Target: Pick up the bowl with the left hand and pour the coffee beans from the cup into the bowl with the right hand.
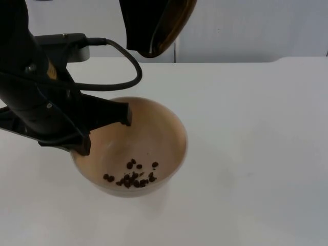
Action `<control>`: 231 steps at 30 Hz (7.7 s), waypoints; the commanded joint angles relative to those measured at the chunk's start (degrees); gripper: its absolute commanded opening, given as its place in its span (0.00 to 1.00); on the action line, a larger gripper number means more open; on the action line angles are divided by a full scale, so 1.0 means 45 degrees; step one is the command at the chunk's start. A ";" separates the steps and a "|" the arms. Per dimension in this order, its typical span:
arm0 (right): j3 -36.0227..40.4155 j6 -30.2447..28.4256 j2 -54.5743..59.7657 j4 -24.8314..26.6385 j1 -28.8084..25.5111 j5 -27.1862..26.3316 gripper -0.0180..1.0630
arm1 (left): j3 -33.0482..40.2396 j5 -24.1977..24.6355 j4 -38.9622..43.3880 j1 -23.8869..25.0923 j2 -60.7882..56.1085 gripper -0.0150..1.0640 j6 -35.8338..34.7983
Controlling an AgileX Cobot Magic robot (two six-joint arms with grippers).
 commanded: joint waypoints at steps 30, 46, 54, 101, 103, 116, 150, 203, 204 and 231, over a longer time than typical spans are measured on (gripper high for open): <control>-0.0075 -0.0459 -0.1065 0.8136 -0.3543 -0.0883 0.02 | 0.0032 0.0160 -0.0125 -0.0059 -0.0138 0.01 -0.0117; -0.0075 -0.3486 -0.1065 1.4911 -0.6518 -0.1157 0.02 | 0.0032 0.0110 0.0134 -0.0059 -0.0138 0.01 -0.0117; -0.0075 -0.3691 -0.1065 1.5529 -0.7219 -0.1216 0.02 | 0.0032 -0.0436 0.0909 -0.0059 -0.0138 0.01 -0.0064; 0.8198 -0.1537 -0.0377 1.6225 -1.0019 -0.9678 0.02 | -0.2706 -0.1974 -0.4889 0.3647 0.4898 0.01 0.7516; 0.8374 -0.1499 -0.0295 1.6225 -1.0019 -0.9853 0.02 | -0.2706 -0.1974 -0.4889 0.3647 0.4923 0.01 0.7516; 0.8459 -0.1151 0.1043 1.6354 -1.0019 -0.9824 0.02 | -0.2706 -0.1972 -0.4809 0.3647 0.5051 0.01 0.7516; 0.8380 -0.1585 -0.2340 1.7215 -1.0019 -1.0767 0.72 | -0.2706 -0.1946 -0.4809 0.3647 0.2130 0.78 0.7558; 1.0988 -0.2970 -1.4298 1.7240 -0.9970 -0.7803 0.72 | -0.2637 0.3042 -0.4757 0.3647 -0.9617 0.78 0.8819; 1.1019 -0.2970 -1.4532 1.7240 -0.9970 -0.7728 0.72 | -0.2637 0.3128 -0.4757 0.3647 -0.9849 0.78 0.8923; 1.2687 -0.2970 -1.8149 1.7188 -0.9970 -0.6477 0.72 | 0.0003 0.4953 -0.4810 0.3647 -1.5049 0.78 0.9612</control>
